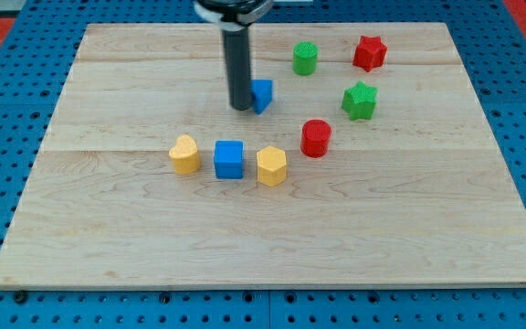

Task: Move the blue triangle in between green blocks

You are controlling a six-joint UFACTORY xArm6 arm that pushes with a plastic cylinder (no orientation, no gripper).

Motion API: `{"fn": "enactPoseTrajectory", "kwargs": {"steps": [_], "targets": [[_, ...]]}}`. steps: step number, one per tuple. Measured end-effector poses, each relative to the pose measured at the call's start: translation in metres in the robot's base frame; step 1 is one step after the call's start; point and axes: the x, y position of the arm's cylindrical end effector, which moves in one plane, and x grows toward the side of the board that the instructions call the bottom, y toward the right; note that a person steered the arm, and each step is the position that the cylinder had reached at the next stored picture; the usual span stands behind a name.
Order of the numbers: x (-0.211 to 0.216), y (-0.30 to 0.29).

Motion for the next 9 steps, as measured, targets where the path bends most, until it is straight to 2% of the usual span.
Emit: {"fn": "enactPoseTrajectory", "kwargs": {"steps": [1,4,5,6,7,9], "targets": [[-0.007,0.046],[-0.007,0.083],[0.002,0.016],[-0.053,0.001],[-0.049,0.04],[-0.015,0.065]]}}
